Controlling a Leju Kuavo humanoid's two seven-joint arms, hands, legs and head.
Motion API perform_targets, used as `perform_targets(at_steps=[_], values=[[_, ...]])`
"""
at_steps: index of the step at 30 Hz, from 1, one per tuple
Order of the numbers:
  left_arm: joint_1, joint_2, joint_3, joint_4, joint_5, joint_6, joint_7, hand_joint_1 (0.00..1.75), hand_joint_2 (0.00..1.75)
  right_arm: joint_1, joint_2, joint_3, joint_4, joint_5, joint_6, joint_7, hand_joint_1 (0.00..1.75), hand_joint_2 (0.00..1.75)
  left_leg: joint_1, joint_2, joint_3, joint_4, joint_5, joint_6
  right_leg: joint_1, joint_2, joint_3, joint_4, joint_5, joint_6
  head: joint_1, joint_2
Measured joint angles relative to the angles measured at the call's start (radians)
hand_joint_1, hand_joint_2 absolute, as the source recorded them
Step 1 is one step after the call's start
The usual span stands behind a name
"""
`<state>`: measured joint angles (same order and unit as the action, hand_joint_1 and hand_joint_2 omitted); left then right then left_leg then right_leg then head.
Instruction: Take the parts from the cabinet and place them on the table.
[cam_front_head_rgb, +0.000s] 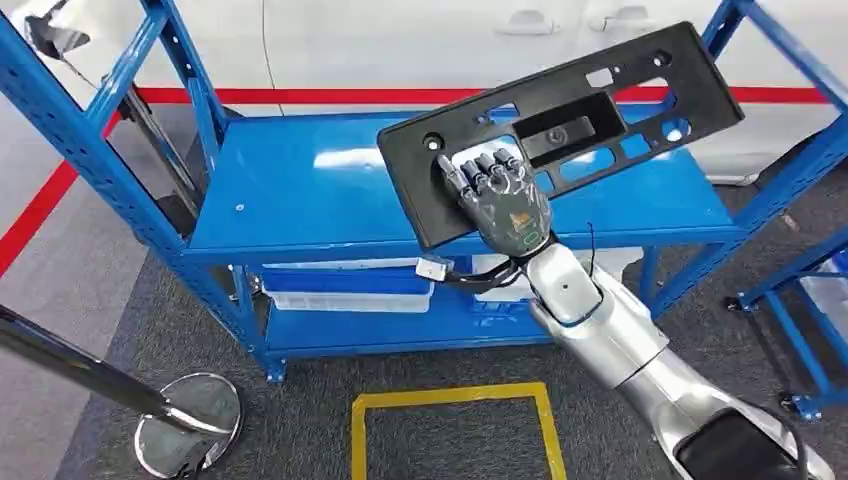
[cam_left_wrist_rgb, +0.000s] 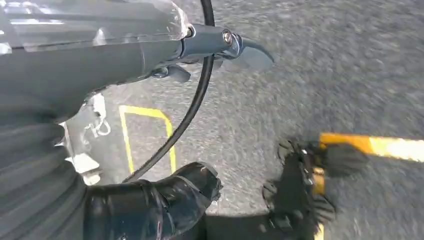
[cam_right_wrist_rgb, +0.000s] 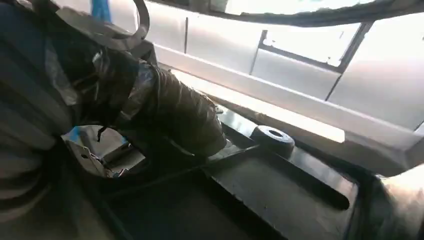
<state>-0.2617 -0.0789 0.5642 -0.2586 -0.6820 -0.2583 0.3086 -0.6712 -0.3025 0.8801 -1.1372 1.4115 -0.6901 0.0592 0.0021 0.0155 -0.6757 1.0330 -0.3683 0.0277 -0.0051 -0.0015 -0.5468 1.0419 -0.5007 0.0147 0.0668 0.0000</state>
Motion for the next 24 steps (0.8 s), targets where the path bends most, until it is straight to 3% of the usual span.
perform_targets(at_steps=[1,2,3,4,5,6,7,8,9,10,11,12,13,14,17,18,20,22,23,24], values=[[-0.003,-0.002,-0.003,0.0,0.011,0.0,-0.004,0.0,1.75,0.002,0.0,-0.006,-0.003,0.0,0.0,-0.016,1.75,1.75,0.0,0.003,-0.001,-0.004,0.008,-0.006,0.002,0.001,-0.005,0.001,0.008,-0.009,0.0,0.0],[-0.001,0.0,-0.003,0.0,0.026,0.0,-0.016,0.0,1.75,0.005,0.006,-0.009,-0.004,0.0,0.0,-0.028,1.75,1.75,0.0,0.001,-0.006,-0.002,0.006,-0.013,-0.011,0.0,-0.011,-0.01,0.023,-0.022,0.0,0.0],[0.007,0.001,-0.003,0.0,0.037,-0.004,-0.032,0.0,1.75,0.003,0.016,-0.009,-0.004,0.0,0.0,-0.036,1.75,1.75,0.003,-0.004,-0.017,0.015,-0.026,-0.023,-0.011,-0.004,-0.021,-0.012,0.035,-0.028,0.0,0.0],[0.02,0.009,-0.003,0.0,0.052,-0.015,-0.058,0.0,1.75,0.001,0.042,-0.009,-0.003,0.0,0.002,-0.044,1.75,1.75,0.004,-0.006,-0.034,0.06,-0.084,-0.026,-0.011,-0.001,-0.034,-0.013,0.046,-0.04,-0.001,0.0],[0.035,0.018,-0.003,0.0,0.059,-0.028,-0.079,0.0,1.75,-0.004,0.069,-0.009,-0.001,0.0,0.008,-0.049,1.75,1.75,0.006,-0.007,-0.056,0.134,-0.146,-0.031,-0.011,0.005,-0.049,-0.012,0.057,-0.044,-0.002,0.0],[0.047,0.027,-0.003,0.0,0.063,-0.041,-0.095,0.0,1.75,-0.009,0.087,-0.008,-0.001,0.0,0.019,-0.049,1.75,1.75,0.008,-0.009,-0.078,0.213,-0.194,-0.035,-0.01,0.008,-0.064,-0.012,0.068,-0.045,-0.001,0.0],[0.059,0.035,-0.003,0.001,0.064,-0.054,-0.104,0.0,1.75,-0.016,0.097,-0.007,-0.002,0.0,0.036,-0.048,1.75,1.75,0.008,-0.009,-0.092,0.279,-0.218,-0.038,-0.009,0.009,-0.078,-0.011,0.078,-0.044,-0.001,0.0],[0.067,0.041,-0.003,0.001,0.063,-0.061,-0.111,0.0,1.75,-0.022,0.104,-0.007,-0.002,0.0,0.048,-0.047,1.75,1.75,0.009,-0.009,-0.09,0.313,-0.213,-0.04,-0.009,0.007,-0.093,-0.01,0.088,-0.041,-0.001,0.0],[0.073,0.048,-0.003,0.001,0.064,-0.067,-0.112,0.0,1.75,-0.027,0.11,-0.006,-0.005,0.0,0.058,-0.047,1.75,1.75,0.01,-0.009,-0.07,0.306,-0.185,-0.041,-0.009,0.005,-0.106,-0.008,0.098,-0.038,-0.001,0.0],[0.077,0.055,-0.003,0.001,0.064,-0.07,-0.111,0.0,1.75,-0.032,0.111,-0.006,-0.008,-0.001,0.063,-0.048,1.75,1.75,0.011,-0.008,-0.031,0.263,-0.148,-0.042,-0.01,-0.011,-0.119,-0.006,0.106,-0.037,-0.001,0.0],[0.078,0.06,-0.003,0.001,0.064,-0.074,-0.109,0.0,1.75,-0.036,0.11,-0.006,-0.013,-0.003,0.065,-0.048,1.75,1.75,0.013,-0.003,0.025,0.192,-0.118,-0.043,-0.01,-0.016,-0.132,-0.003,0.113,-0.035,-0.001,0.0],[0.076,0.066,-0.003,0.001,0.064,-0.075,-0.106,0.0,1.75,-0.04,0.11,-0.006,-0.022,-0.004,0.064,-0.048,1.75,1.75,0.015,0.013,0.095,0.101,-0.112,-0.044,-0.011,-0.022,-0.142,0.002,0.12,-0.029,-0.002,0.0],[0.07,0.067,-0.003,0.001,0.063,-0.077,-0.104,0.0,1.75,-0.043,0.11,-0.006,-0.036,-0.006,0.064,-0.049,1.75,1.75,0.011,0.035,0.152,0.015,-0.152,-0.045,-0.006,-0.029,-0.15,0.008,0.124,-0.023,-0.002,0.0],[0.068,0.074,-0.003,0.001,0.063,-0.078,-0.101,0.0,1.75,-0.046,0.107,-0.006,-0.045,-0.006,0.063,-0.05,1.75,1.75,0.001,0.022,0.162,-0.008,-0.155,-0.027,-0.007,-0.038,-0.149,0.007,0.131,-0.016,0.002,0.0],[0.069,0.078,-0.003,0.001,0.061,-0.078,-0.093,0.0,1.75,-0.039,0.107,-0.004,-0.066,-0.006,0.061,-0.055,1.75,1.75,-0.001,0.004,0.14,-0.012,-0.132,-0.007,-0.006,-0.059,-0.143,-0.006,0.156,0.003,0.0,0.0],[0.071,0.078,-0.003,0.001,0.059,-0.078,-0.091,0.0,1.75,-0.037,0.106,-0.004,-0.071,-0.006,0.061,-0.057,1.75,1.75,0.007,0.001,0.139,-0.02,-0.116,0.004,-0.01,-0.051,-0.149,0.001,0.143,0.009,0.0,0.0],[0.07,0.079,-0.003,0.001,0.056,-0.075,-0.09,0.0,1.75,-0.028,0.106,-0.004,-0.08,-0.006,0.059,-0.06,1.75,1.75,0.005,-0.007,0.111,-0.019,-0.091,0.021,-0.01,-0.014,-0.182,0.088,0.026,0.014,0.0,0.0],[0.072,0.079,-0.004,0.001,0.054,-0.074,-0.091,0.0,1.75,-0.014,0.106,-0.002,-0.09,-0.006,0.059,-0.063,1.75,1.75,0.001,-0.02,0.079,-0.018,-0.068,0.025,-0.008,-0.004,-0.22,0.241,-0.071,0.016,0.0,0.0],[0.075,0.079,-0.004,0.001,0.053,-0.074,-0.091,0.0,1.75,-0.007,0.106,0.001,-0.094,-0.006,0.059,-0.063,1.75,1.75,-0.002,-0.026,0.063,-0.017,-0.057,0.026,-0.007,-0.003,-0.227,0.297,-0.085,0.014,0.0,0.0],[0.078,0.079,-0.005,0.001,0.052,-0.074,-0.091,0.0,1.75,0.0,0.106,0.006,-0.098,-0.006,0.059,-0.063,1.75,1.75,-0.006,-0.034,0.047,-0.014,-0.046,0.026,-0.006,-0.003,-0.214,0.312,-0.07,0.01,0.0,0.0]])
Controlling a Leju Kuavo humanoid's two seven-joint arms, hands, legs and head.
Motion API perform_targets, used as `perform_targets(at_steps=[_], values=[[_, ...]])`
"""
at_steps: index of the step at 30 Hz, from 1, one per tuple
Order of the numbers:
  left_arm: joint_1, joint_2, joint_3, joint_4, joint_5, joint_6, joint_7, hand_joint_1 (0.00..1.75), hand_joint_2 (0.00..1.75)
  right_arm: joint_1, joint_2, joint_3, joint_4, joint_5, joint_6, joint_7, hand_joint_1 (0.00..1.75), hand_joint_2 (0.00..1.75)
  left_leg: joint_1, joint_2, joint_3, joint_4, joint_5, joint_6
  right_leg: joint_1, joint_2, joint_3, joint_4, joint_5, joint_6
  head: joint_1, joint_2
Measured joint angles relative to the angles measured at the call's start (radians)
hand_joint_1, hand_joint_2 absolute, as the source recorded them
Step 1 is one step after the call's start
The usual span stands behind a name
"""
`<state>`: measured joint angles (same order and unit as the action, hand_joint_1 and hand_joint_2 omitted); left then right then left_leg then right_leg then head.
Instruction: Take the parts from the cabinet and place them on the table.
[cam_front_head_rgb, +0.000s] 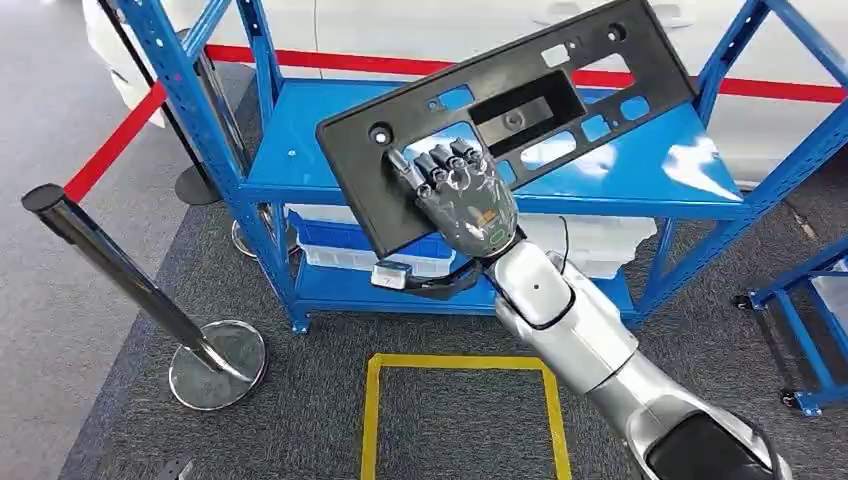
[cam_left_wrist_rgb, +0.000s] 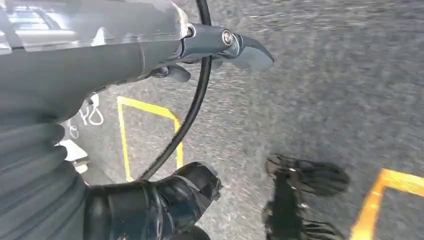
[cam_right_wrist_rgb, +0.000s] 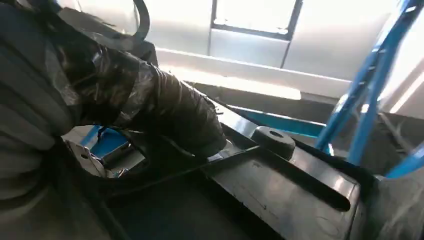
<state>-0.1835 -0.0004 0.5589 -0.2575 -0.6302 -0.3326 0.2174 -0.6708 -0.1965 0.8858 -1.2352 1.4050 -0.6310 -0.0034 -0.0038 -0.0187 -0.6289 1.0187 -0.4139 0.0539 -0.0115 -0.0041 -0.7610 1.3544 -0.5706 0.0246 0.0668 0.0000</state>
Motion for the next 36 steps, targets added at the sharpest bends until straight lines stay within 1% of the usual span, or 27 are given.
perform_targets(at_steps=[1,3,4,5,6,8,9,10,11,13,14,15,17,18,19,20,21,24,25,27,28,30,31,32,34,35,36], values=[[0.002,0.0,0.0,0.0,-0.001,0.0,0.0,0.0,1.75,0.005,0.0,0.003,-0.005,0.0,0.0,0.0,1.75,1.75,-0.003,-0.009,-0.015,0.001,0.01,0.0,0.003,0.001,0.031,-0.025,0.03,-0.007,0.0,0.0],[0.005,0.001,-0.002,0.0,-0.001,-0.001,-0.003,0.0,1.75,0.013,0.0,0.008,-0.019,0.0,-0.003,-0.003,1.75,1.75,-0.011,-0.031,-0.04,0.002,0.032,0.0,0.012,0.024,0.148,-0.171,0.082,-0.036,0.0,0.0],[0.005,0.0,-0.003,0.0,-0.002,-0.001,-0.005,0.0,1.75,0.013,0.0,0.008,-0.028,-0.001,-0.003,-0.004,1.75,1.75,-0.007,-0.038,-0.047,0.003,0.042,0.0,0.021,0.061,0.209,-0.262,0.067,-0.06,0.0,0.0],[0.005,-0.008,-0.003,0.001,-0.001,-0.004,-0.008,0.0,1.75,0.018,0.001,0.008,-0.039,-0.001,-0.003,-0.006,1.75,1.75,-0.014,-0.045,-0.057,0.003,0.052,-0.009,0.019,0.085,0.246,-0.327,0.04,-0.073,-0.003,0.0],[0.01,0.001,-0.003,0.001,0.0,-0.005,-0.01,0.0,1.75,0.02,0.004,0.013,-0.051,-0.001,-0.003,-0.007,1.75,1.75,0.001,-0.051,-0.055,-0.004,0.062,-0.015,0.022,0.073,0.243,-0.325,0.053,-0.058,0.0,0.0],[0.016,0.008,-0.003,0.002,0.001,-0.007,-0.016,0.0,1.75,0.018,0.013,0.034,-0.06,-0.001,0.0,-0.008,1.75,1.75,0.007,-0.07,-0.055,-0.014,0.083,-0.029,0.032,0.061,0.242,-0.338,0.066,-0.063,0.001,0.0],[0.022,0.011,-0.003,0.002,0.002,-0.007,-0.017,0.0,1.75,0.02,0.021,0.043,-0.065,-0.001,0.004,-0.01,1.75,1.75,-0.002,-0.085,-0.055,-0.027,0.097,-0.037,0.027,0.048,0.241,-0.35,0.082,-0.066,0.001,0.0],[0.025,0.017,-0.004,0.003,0.003,-0.013,-0.018,0.0,1.75,0.019,0.032,0.053,-0.067,-0.001,0.012,-0.01,1.75,1.75,0.001,-0.063,-0.061,-0.016,0.075,-0.037,0.015,0.031,0.239,-0.367,0.101,-0.065,0.0,0.0],[0.025,0.024,-0.003,0.005,0.004,-0.018,-0.018,0.0,1.75,0.018,0.045,0.062,-0.067,-0.002,0.02,-0.011,1.75,1.75,0.003,-0.031,-0.08,0.019,0.019,-0.048,0.014,0.024,0.231,-0.375,0.114,-0.069,-0.001,0.0],[0.022,0.032,-0.004,0.005,0.004,-0.023,-0.021,0.0,1.75,0.018,0.055,0.077,-0.066,-0.001,0.024,-0.016,1.75,1.75,0.014,0.002,-0.117,0.155,-0.095,-0.067,0.011,-0.002,0.207,-0.372,0.131,-0.072,-0.001,0.0],[0.022,0.034,-0.004,0.005,0.004,-0.024,-0.021,0.0,1.75,0.019,0.057,0.081,-0.066,-0.002,0.024,-0.019,1.75,1.75,0.021,0.008,-0.134,0.23,-0.128,-0.077,0.008,-0.017,0.191,-0.369,0.141,-0.07,-0.001,0.0],[0.023,0.036,-0.003,0.005,0.004,-0.024,-0.021,0.0,1.75,0.019,0.061,0.086,-0.065,-0.002,0.024,-0.019,1.75,1.75,0.028,0.011,-0.137,0.279,-0.129,-0.087,0.005,-0.03,0.173,-0.364,0.149,-0.066,-0.001,0.0],[0.025,0.041,-0.004,0.006,0.001,-0.027,-0.021,0.0,1.75,0.019,0.068,0.094,-0.062,-0.003,0.024,-0.018,1.75,1.75,0.042,0.016,-0.094,0.266,-0.06,-0.105,-0.004,-0.055,0.138,-0.348,0.162,-0.054,-0.001,0.0],[0.025,0.044,-0.004,0.006,-0.001,-0.031,-0.021,0.0,1.75,0.019,0.07,0.095,-0.061,-0.003,0.024,-0.018,1.75,1.75,0.05,0.025,-0.039,0.203,-0.023,-0.116,-0.009,-0.069,0.119,-0.335,0.166,-0.047,-0.001,0.0],[0.025,0.048,-0.004,0.006,-0.002,-0.036,-0.021,0.0,1.75,0.018,0.074,0.095,-0.06,-0.004,0.023,-0.018,1.75,1.75,0.055,0.047,0.026,0.123,-0.018,-0.124,-0.012,-0.08,0.103,-0.32,0.169,-0.041,-0.001,0.0],[0.02,0.048,-0.005,0.006,-0.007,-0.04,-0.021,0.0,1.75,0.017,0.078,0.096,-0.061,-0.005,0.022,-0.017,1.75,1.75,0.049,0.084,0.076,0.041,-0.076,-0.137,-0.008,-0.091,0.09,-0.307,0.17,-0.034,-0.003,0.0],[0.021,0.056,-0.006,0.006,-0.011,-0.042,-0.021,0.0,1.75,0.017,0.079,0.096,-0.059,-0.005,0.021,-0.011,1.75,1.75,0.034,0.078,0.094,0.006,-0.087,-0.11,-0.01,-0.099,0.085,-0.3,0.174,-0.027,-0.002,0.0],[0.034,0.069,-0.012,0.006,-0.019,-0.045,-0.022,0.0,1.75,0.019,0.083,0.1,-0.05,-0.005,0.02,-0.002,1.75,1.75,0.028,0.056,0.068,0.014,-0.072,-0.078,-0.009,-0.125,0.089,-0.311,0.196,-0.004,0.002,0.0],[0.038,0.073,-0.012,0.006,-0.019,-0.046,-0.023,0.0,1.75,0.019,0.083,0.1,-0.046,-0.005,0.02,0.0,1.75,1.75,0.033,0.049,0.062,0.005,-0.057,-0.058,-0.014,-0.122,0.083,-0.308,0.193,0.003,0.003,0.0],[0.038,0.074,-0.013,0.007,-0.019,-0.048,-0.023,0.0,1.75,0.02,0.083,0.103,-0.041,-0.005,0.02,-0.001,1.75,1.75,0.031,0.039,0.038,0.005,-0.034,-0.036,-0.018,-0.036,0.058,-0.231,0.08,0.005,0.003,0.0],[0.036,0.076,-0.013,0.007,-0.019,-0.048,-0.024,0.0,1.75,0.02,0.083,0.103,-0.038,-0.005,0.02,-0.001,1.75,1.75,0.029,0.029,0.023,0.005,-0.022,-0.03,-0.014,-0.013,0.039,-0.155,0.018,0.002,0.003,0.0],[0.036,0.076,-0.017,0.007,-0.019,-0.048,-0.024,0.0,1.75,0.023,0.082,0.105,-0.031,-0.005,0.02,-0.001,1.75,1.75,0.02,0.007,-0.004,0.006,-0.001,-0.025,-0.007,0.002,0.017,-0.027,-0.049,-0.004,0.003,0.0],[0.037,0.076,-0.02,0.007,-0.019,-0.048,-0.024,0.0,1.75,0.025,0.082,0.106,-0.029,-0.005,0.02,-0.001,1.75,1.75,0.016,-0.005,-0.018,0.007,0.009,-0.024,-0.004,0.003,0.026,-0.009,-0.046,-0.009,0.003,0.0],[0.038,0.076,-0.023,0.008,-0.019,-0.048,-0.024,0.0,1.75,0.027,0.082,0.108,-0.025,-0.005,0.02,0.0,1.75,1.75,0.014,-0.016,-0.029,0.007,0.02,-0.025,0.0,0.004,0.055,-0.03,-0.024,-0.016,0.003,0.0],[0.037,0.077,-0.024,0.008,-0.02,-0.052,-0.024,0.0,1.75,0.027,0.084,0.108,-0.016,-0.004,0.018,0.011,1.75,1.75,0.008,-0.043,-0.05,0.007,0.039,-0.027,0.009,0.015,0.164,-0.175,0.04,-0.037,0.003,0.0],[0.037,0.076,-0.026,0.008,-0.022,-0.055,-0.024,0.0,1.75,0.025,0.085,0.108,-0.013,-0.003,0.018,0.018,1.75,1.75,0.011,-0.052,-0.056,0.007,0.048,-0.027,0.014,0.054,0.226,-0.266,0.049,-0.055,0.002,0.0],[0.035,0.074,-0.028,0.008,-0.027,-0.059,-0.024,0.0,1.75,0.025,0.086,0.108,-0.01,-0.003,0.017,0.021,1.75,1.75,0.005,-0.062,-0.067,0.008,0.058,-0.034,0.013,0.096,0.25,-0.322,0.027,-0.067,0.001,0.0]])
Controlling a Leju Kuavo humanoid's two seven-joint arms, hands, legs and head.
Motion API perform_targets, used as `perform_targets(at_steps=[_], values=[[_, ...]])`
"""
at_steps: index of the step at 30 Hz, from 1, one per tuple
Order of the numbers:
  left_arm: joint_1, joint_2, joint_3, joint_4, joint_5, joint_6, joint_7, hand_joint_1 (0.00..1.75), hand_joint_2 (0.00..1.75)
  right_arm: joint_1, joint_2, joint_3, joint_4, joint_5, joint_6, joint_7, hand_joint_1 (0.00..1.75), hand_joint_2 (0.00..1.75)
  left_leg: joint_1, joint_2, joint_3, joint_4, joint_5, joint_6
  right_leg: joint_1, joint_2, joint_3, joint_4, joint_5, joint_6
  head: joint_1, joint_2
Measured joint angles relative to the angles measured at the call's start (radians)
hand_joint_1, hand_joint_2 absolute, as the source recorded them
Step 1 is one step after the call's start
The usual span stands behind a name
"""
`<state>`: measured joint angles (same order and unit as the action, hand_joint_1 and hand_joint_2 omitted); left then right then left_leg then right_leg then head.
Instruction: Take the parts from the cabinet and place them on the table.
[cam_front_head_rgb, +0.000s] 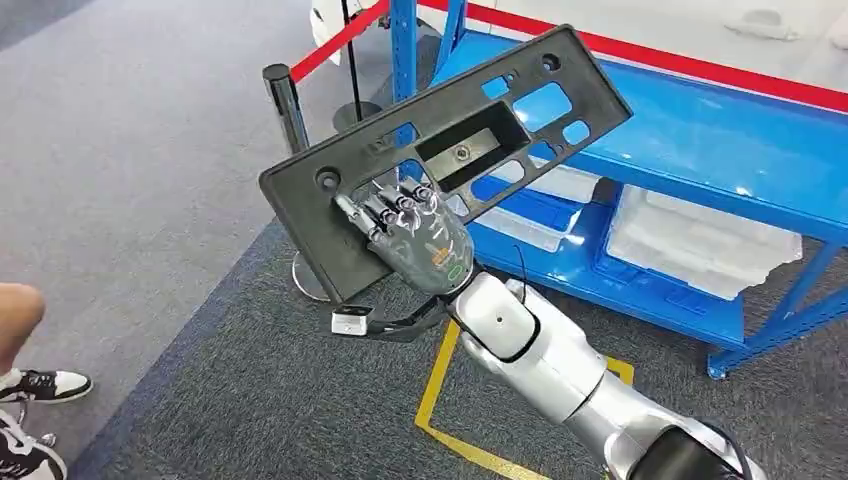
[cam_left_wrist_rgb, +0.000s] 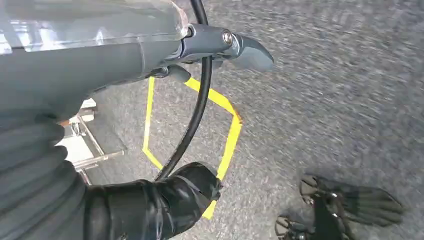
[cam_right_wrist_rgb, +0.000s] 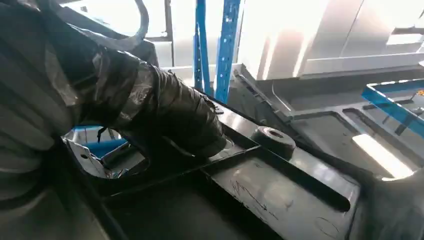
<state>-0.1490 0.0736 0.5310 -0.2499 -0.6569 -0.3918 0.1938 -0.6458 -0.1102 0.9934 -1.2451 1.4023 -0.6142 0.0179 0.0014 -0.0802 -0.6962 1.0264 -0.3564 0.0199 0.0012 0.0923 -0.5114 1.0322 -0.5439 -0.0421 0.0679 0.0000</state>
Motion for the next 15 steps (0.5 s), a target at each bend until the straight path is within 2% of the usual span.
perform_targets(at_steps=[1,3,4,5,6,7,8,9,10,11,12,13,14,15], values=[[0.001,0.008,0.0,0.0,-0.006,-0.001,0.0,0.0,1.75,0.001,0.0,0.0,0.001,0.0,-0.003,0.003,1.75,1.75,0.009,-0.009,0.001,-0.006,0.011,-0.003,0.002,-0.013,-0.003,0.003,0.017,0.011,0.002,0.0],[0.004,0.014,-0.003,0.001,-0.014,-0.005,-0.001,0.0,1.75,0.001,0.0,0.0,0.007,0.001,-0.003,0.011,1.75,1.75,0.014,-0.03,-0.001,-0.019,0.034,-0.019,0.01,-0.031,-0.007,-0.002,0.027,0.007,0.003,0.0],[0.009,0.022,-0.005,0.002,-0.017,-0.012,-0.002,0.0,1.75,0.002,0.0,0.0,0.008,0.002,-0.003,0.015,1.75,1.75,0.005,-0.045,-0.005,-0.028,0.047,-0.028,0.006,-0.045,-0.01,-0.013,0.041,0.004,0.002,0.0],[0.012,0.026,-0.006,0.005,-0.018,-0.017,-0.003,0.0,1.75,0.001,0.0,0.0,0.011,0.003,-0.003,0.017,1.75,1.75,0.01,-0.02,-0.009,-0.022,0.031,-0.026,-0.006,-0.065,-0.014,-0.023,0.057,0.002,0.003,0.0],[0.013,0.032,-0.006,0.006,-0.023,-0.018,-0.009,0.0,1.75,0.005,0.0,0.0,0.013,0.003,-0.003,0.022,1.75,1.75,0.006,0.026,-0.024,0.008,-0.019,-0.031,-0.005,-0.07,-0.022,-0.029,0.068,-0.005,-0.002,0.0],[0.012,0.035,-0.008,0.006,-0.026,-0.02,-0.013,0.0,1.75,0.007,-0.002,-0.001,0.014,0.004,-0.005,0.029,1.75,1.75,0.011,0.057,-0.044,0.074,-0.084,-0.04,-0.004,-0.085,-0.033,-0.029,0.077,-0.011,-0.001,0.0],[0.011,0.041,-0.01,0.006,-0.027,-0.021,-0.017,0.0,1.75,0.013,-0.006,-0.002,0.016,0.005,-0.005,0.034,1.75,1.75,0.014,0.07,-0.064,0.151,-0.138,-0.047,-0.004,-0.098,-0.045,-0.027,0.085,-0.01,-0.002,0.0],[0.011,0.042,-0.014,0.006,-0.031,-0.021,-0.018,0.0,1.75,0.019,-0.01,-0.003,0.016,0.006,-0.005,0.034,1.75,1.75,0.019,0.074,-0.082,0.23,-0.175,-0.055,-0.004,-0.113,-0.058,-0.025,0.093,-0.009,-0.002,0.0],[0.013,0.046,-0.02,0.006,-0.037,-0.02,-0.018,0.0,1.75,0.025,-0.013,-0.005,0.018,0.006,-0.005,0.037,1.75,1.75,0.022,0.075,-0.088,0.286,-0.182,-0.063,-0.004,-0.127,-0.071,-0.021,0.1,-0.008,-0.002,0.0],[0.016,0.049,-0.025,0.007,-0.042,-0.021,-0.02,0.0,1.75,0.032,-0.018,-0.008,0.018,0.006,-0.005,0.041,1.75,1.75,0.026,0.075,-0.076,0.3,-0.159,-0.068,-0.005,-0.139,-0.086,-0.017,0.107,-0.005,-0.002,0.0],[0.019,0.051,-0.026,0.007,-0.046,-0.021,-0.022,0.0,1.75,0.038,-0.02,-0.01,0.018,0.007,-0.005,0.045,1.75,1.75,0.029,0.077,-0.043,0.272,-0.125,-0.072,-0.005,-0.152,-0.1,-0.011,0.111,-0.002,-0.002,0.0],[0.021,0.056,-0.027,0.008,-0.048,-0.023,-0.027,0.0,1.75,0.042,-0.023,-0.013,0.018,0.008,-0.005,0.05,1.75,1.75,0.031,0.084,0.012,0.205,-0.095,-0.073,-0.006,-0.164,-0.114,-0.004,0.115,0.001,-0.002,0.0],[0.022,0.059,-0.028,0.008,-0.049,-0.025,-0.031,0.0,1.75,0.044,-0.025,-0.019,0.018,0.008,-0.005,0.052,1.75,1.75,0.031,0.107,0.08,0.119,-0.086,-0.072,-0.006,-0.174,-0.123,0.005,0.117,0.005,-0.002,0.0],[0.02,0.064,-0.03,0.008,-0.049,-0.025,-0.034,0.0,1.75,0.046,-0.027,-0.025,0.018,0.008,-0.005,0.052,1.75,1.75,0.028,0.147,0.136,0.034,-0.123,-0.067,-0.004,-0.186,-0.13,0.012,0.118,0.008,-0.002,0.0]])
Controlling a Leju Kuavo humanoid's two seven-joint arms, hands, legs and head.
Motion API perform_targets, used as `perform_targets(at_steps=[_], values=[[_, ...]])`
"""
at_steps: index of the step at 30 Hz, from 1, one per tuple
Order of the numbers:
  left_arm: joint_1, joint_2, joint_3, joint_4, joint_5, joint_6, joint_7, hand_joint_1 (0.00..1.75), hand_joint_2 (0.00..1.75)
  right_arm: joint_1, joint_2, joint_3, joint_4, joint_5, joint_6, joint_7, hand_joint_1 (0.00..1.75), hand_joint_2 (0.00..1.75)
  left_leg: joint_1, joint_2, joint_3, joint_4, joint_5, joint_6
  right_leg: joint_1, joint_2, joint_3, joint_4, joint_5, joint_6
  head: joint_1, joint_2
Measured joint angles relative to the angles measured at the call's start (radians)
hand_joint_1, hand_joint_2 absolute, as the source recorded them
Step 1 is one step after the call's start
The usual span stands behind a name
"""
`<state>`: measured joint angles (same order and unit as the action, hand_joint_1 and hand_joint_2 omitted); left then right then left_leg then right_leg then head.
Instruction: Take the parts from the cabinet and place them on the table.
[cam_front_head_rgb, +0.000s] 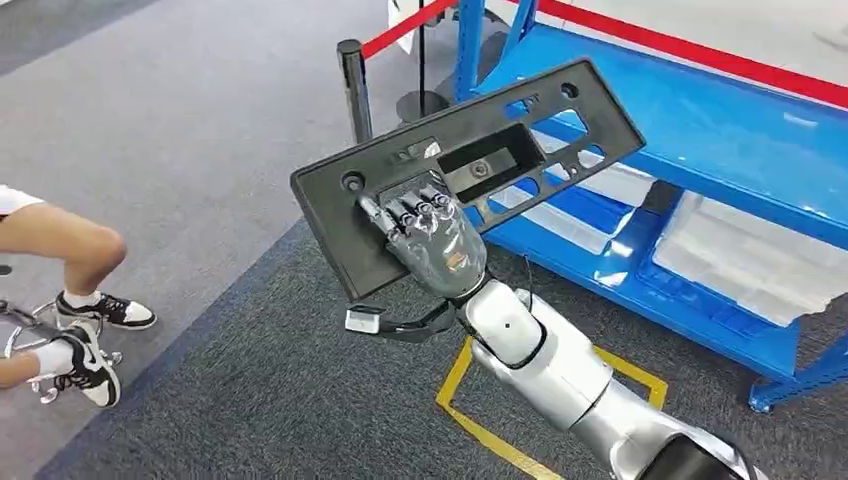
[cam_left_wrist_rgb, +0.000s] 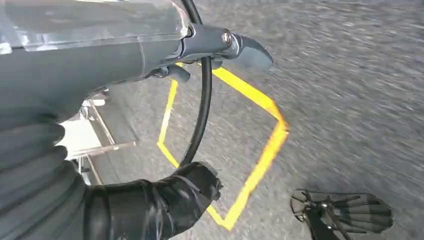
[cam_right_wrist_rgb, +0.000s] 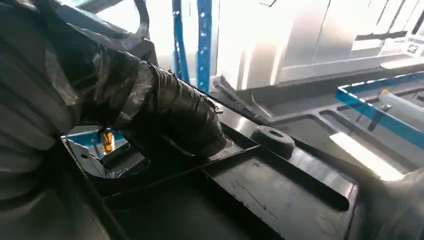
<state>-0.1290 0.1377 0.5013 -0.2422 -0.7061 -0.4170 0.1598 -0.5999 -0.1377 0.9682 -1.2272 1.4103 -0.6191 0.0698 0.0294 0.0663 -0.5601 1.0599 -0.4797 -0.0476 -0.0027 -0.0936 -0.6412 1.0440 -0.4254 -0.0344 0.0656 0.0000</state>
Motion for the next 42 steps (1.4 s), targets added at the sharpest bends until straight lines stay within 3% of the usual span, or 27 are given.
perform_targets(at_steps=[1,5,7,9,10,12,14,15,16,19,20,21,22,23,25,26,28,29,30,31,33,35,36,37,38,40,42], values=[[-0.001,0.006,-0.002,0.0,-0.001,-0.002,-0.004,0.0,1.75,0.002,-0.004,-0.008,0.0,0.0,0.0,0.0,1.75,1.75,-0.016,0.001,0.024,-0.048,-0.012,0.014,0.001,-0.012,-0.004,0.005,0.004,0.006,0.001,0.0],[0.013,0.018,-0.005,0.002,-0.009,-0.01,-0.018,0.0,1.75,0.019,-0.011,-0.016,0.0,0.001,0.0,0.007,1.75,1.75,-0.022,-0.031,-0.002,-0.061,0.026,0.058,-0.001,-0.044,-0.002,-0.006,0.03,0.037,0.002,0.0],[0.015,0.019,-0.013,0.004,-0.015,-0.013,-0.023,0.0,1.75,0.024,-0.022,-0.023,-0.001,0.001,-0.001,0.015,1.75,1.75,-0.016,-0.047,-0.016,-0.066,0.051,0.072,-0.011,0.05,-0.028,0.052,-0.062,0.044,0.002,0.0],[0.014,0.019,-0.02,0.004,-0.016,-0.013,-0.029,0.0,1.75,0.032,-0.034,-0.031,0.0,0.001,-0.002,0.015,1.75,1.75,-0.018,-0.065,-0.044,-0.065,0.068,0.082,-0.01,0.086,-0.068,0.198,-0.165,0.044,0.002,0.0],[0.014,0.019,-0.021,0.005,-0.016,-0.019,-0.038,0.0,1.75,0.037,-0.04,-0.033,0.0,0.001,-0.002,0.015,1.75,1.75,-0.019,-0.078,-0.058,-0.064,0.077,0.083,-0.009,0.092,-0.082,0.26,-0.186,0.044,0.002,0.0],[0.02,0.019,-0.023,0.005,-0.029,-0.041,-0.065,0.0,1.75,0.054,-0.052,-0.039,-0.001,0.001,-0.001,0.015,1.75,1.75,-0.02,-0.103,-0.082,-0.062,0.095,0.081,-0.009,0.094,-0.056,0.267,-0.148,0.041,0.002,0.0],[0.025,0.019,-0.039,0.008,-0.048,-0.058,-0.082,0.0,1.75,0.07,-0.072,-0.048,-0.014,0.001,-0.001,0.015,1.75,1.75,-0.019,-0.128,-0.103,-0.056,0.11,0.074,-0.011,0.101,0.042,0.13,-0.08,0.035,0.002,0.0],[0.028,0.019,-0.047,0.009,-0.052,-0.062,-0.089,0.0,1.75,0.077,-0.089,-0.054,-0.026,0.001,-0.001,0.015,1.75,1.75,-0.018,-0.139,-0.111,-0.049,0.115,0.07,-0.013,0.127,0.1,0.041,-0.077,0.032,0.002,0.0],[0.03,0.019,-0.052,0.009,-0.054,-0.063,-0.093,0.0,1.75,0.086,-0.103,-0.06,-0.042,0.001,-0.001,0.015,1.75,1.75,-0.021,-0.151,-0.124,-0.045,0.122,0.064,-0.012,0.159,0.129,-0.013,-0.111,0.032,0.002,0.0],[0.041,0.018,-0.066,0.011,-0.058,-0.051,-0.1,0.0,1.75,0.116,-0.148,-0.071,-0.074,0.001,0.001,0.016,1.75,1.75,-0.017,-0.181,-0.125,-0.049,0.144,0.046,-0.004,0.137,0.12,-0.009,-0.099,0.027,0.001,0.0],[0.047,0.018,-0.068,0.014,-0.05,-0.038,-0.102,0.0,1.75,0.129,-0.169,-0.075,-0.097,0.001,0.007,0.016,1.75,1.75,-0.018,-0.194,-0.129,-0.053,0.151,0.037,-0.013,0.124,0.12,-0.015,-0.09,0.017,0.002,0.0],[0.053,0.015,-0.068,0.016,-0.046,-0.031,-0.102,0.0,1.75,0.138,-0.184,-0.08,-0.112,0.001,0.01,0.016,1.75,1.75,-0.017,-0.157,-0.138,-0.038,0.136,0.038,-0.015,0.11,0.119,-0.019,-0.082,0.01,0.002,0.0],[0.053,0.013,-0.068,0.017,-0.04,-0.025,-0.1,0.0,1.75,0.149,-0.192,-0.086,-0.126,0.001,0.011,0.016,1.75,1.75,-0.02,-0.11,-0.151,-0.004,0.096,0.034,-0.012,0.104,0.115,-0.021,-0.076,0.002,-0.004,0.0],[0.05,0.011,-0.068,0.017,-0.036,-0.021,-0.097,0.0,1.75,0.158,-0.203,-0.089,-0.135,0.001,0.011,0.016,1.75,1.75,-0.017,-0.087,-0.175,0.062,0.046,0.029,-0.009,0.091,0.109,-0.02,-0.072,-0.002,-0.005,0.0],[0.041,0.002,-0.068,0.018,-0.029,-0.018,-0.088,0.0,1.75,0.171,-0.217,-0.09,-0.145,0.001,0.02,0.016,1.75,1.75,-0.011,-0.072,-0.229,0.222,-0.034,0.021,-0.005,0.066,0.098,-0.019,-0.066,-0.005,-0.005,0.0],[0.04,-0.003,-0.068,0.018,-0.029,-0.016,-0.085,0.0,1.75,0.177,-0.22,-0.09,-0.148,0.001,0.024,0.015,1.75,1.75,-0.009,-0.071,-0.238,0.271,-0.045,0.018,-0.003,0.055,0.093,-0.018,-0.063,-0.004,-0.005,0.0],[0.041,-0.008,-0.068,0.018,-0.032,-0.012,-0.086,0.0,1.75,0.187,-0.222,-0.09,-0.156,0.001,0.024,0.014,1.75,1.75,-0.009,-0.069,-0.184,0.214,-0.01,0.019,-0.001,0.032,0.087,-0.015,-0.061,-0.002,-0.005,0.0],[0.041,-0.009,-0.068,0.018,-0.036,-0.01,-0.089,0.0,1.75,0.187,-0.223,-0.09,-0.159,0.001,0.024,0.015,1.75,1.75,-0.009,-0.063,-0.121,0.126,0.023,0.025,0.001,0.021,0.086,-0.014,-0.061,-0.001,-0.005,0.0],[0.04,-0.009,-0.069,0.018,-0.039,-0.008,-0.091,0.0,1.75,0.187,-0.224,-0.091,-0.162,0.001,0.024,0.015,1.75,1.75,-0.013,-0.044,-0.06,0.032,0.048,0.033,0.003,0.011,0.087,-0.013,-0.061,-0.001,-0.005,0.0],[0.038,-0.008,-0.07,0.018,-0.041,-0.006,-0.092,0.0,1.75,0.187,-0.224,-0.093,-0.165,0.001,0.024,0.015,1.75,1.75,-0.025,0.006,-0.027,-0.035,0.024,0.047,0.003,-0.001,0.087,-0.014,-0.062,0.001,-0.005,0.0],[0.039,-0.008,-0.07,0.018,-0.042,-0.006,-0.095,0.0,1.75,0.188,-0.228,-0.094,-0.167,0.001,0.024,0.015,1.75,1.75,-0.043,-0.002,-0.029,-0.037,0.043,0.068,0.004,-0.021,0.087,-0.016,-0.058,0.013,-0.005,0.0],[0.039,-0.005,-0.07,0.018,-0.044,-0.006,-0.095,0.0,1.75,0.189,-0.228,-0.094,-0.171,0.001,0.024,0.015,1.75,1.75,-0.045,-0.023,-0.035,-0.046,0.045,0.078,0.003,-0.042,0.087,-0.02,-0.055,0.022,-0.005,0.0],[0.04,-0.005,-0.07,0.018,-0.045,-0.006,-0.095,0.0,1.75,0.189,-0.228,-0.095,-0.175,0.001,0.024,0.015,1.75,1.75,-0.031,-0.033,-0.024,-0.068,0.057,0.091,0.003,-0.03,0.087,-0.016,-0.064,0.032,-0.005,0.0],[0.04,-0.008,-0.07,0.018,-0.045,-0.006,-0.095,0.0,1.75,0.189,-0.233,-0.096,-0.175,0.001,0.024,0.015,1.75,1.75,-0.032,-0.043,-0.024,-0.077,0.064,0.092,-0.003,0.033,0.081,0.004,-0.08,0.036,-0.003,0.0],[0.036,-0.008,-0.071,0.018,-0.051,-0.005,-0.095,0.0,1.75,0.189,-0.234,-0.096,-0.176,0.001,0.024,0.015,1.75,1.75,-0.03,-0.051,-0.026,-0.077,0.069,0.098,-0.005,0.071,0.057,0.054,-0.114,0.038,-0.004,0.0],[0.03,-0.01,-0.079,0.018,-0.069,0.0,-0.098,0.0,1.75,0.191,-0.24,-0.096,-0.174,0.001,0.026,0.015,1.75,1.75,-0.03,-0.075,-0.034,-0.075,0.071,0.102,-0.006,0.094,-0.019,0.214,-0.189,0.043,-0.003,0.0],[0.031,-0.01,-0.091,0.018,-0.07,0.003,-0.099,0.0,1.75,0.192,-0.24,-0.096,-0.171,0.001,0.03,0.015,1.75,1.75,-0.03,-0.1,-0.042,-0.067,0.073,0.102,-0.01,0.094,-0.058,0.289,-0.201,0.049,-0.004,0.0]])
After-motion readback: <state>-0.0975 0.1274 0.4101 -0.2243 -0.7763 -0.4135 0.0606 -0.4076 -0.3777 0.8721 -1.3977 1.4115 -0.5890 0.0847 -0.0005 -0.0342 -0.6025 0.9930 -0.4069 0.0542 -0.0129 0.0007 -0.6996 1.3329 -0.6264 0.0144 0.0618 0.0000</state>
